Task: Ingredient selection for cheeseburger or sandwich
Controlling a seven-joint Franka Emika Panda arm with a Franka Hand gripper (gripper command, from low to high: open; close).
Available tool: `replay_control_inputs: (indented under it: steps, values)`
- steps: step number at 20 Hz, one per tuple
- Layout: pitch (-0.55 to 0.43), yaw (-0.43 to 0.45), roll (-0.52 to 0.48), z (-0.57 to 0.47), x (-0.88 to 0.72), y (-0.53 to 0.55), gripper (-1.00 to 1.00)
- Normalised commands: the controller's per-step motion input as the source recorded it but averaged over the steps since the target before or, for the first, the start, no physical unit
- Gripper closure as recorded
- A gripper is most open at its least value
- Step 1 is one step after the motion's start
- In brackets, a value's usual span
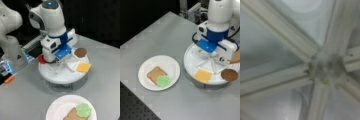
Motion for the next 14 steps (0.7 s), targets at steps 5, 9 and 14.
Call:
replay_control_inputs:
  steps: [5, 9, 14]
  values:
    - [-0.13, -0.142, 0.05, -0.2, -0.01, 0.09, -1.0]
    - [-0.104, -0.14, 0.039, -0.16, 0.01, 0.06, -1.0]
    - [-0.096, -0.07, -0.026, -0.13, 0.01, 0.02, -1.0]
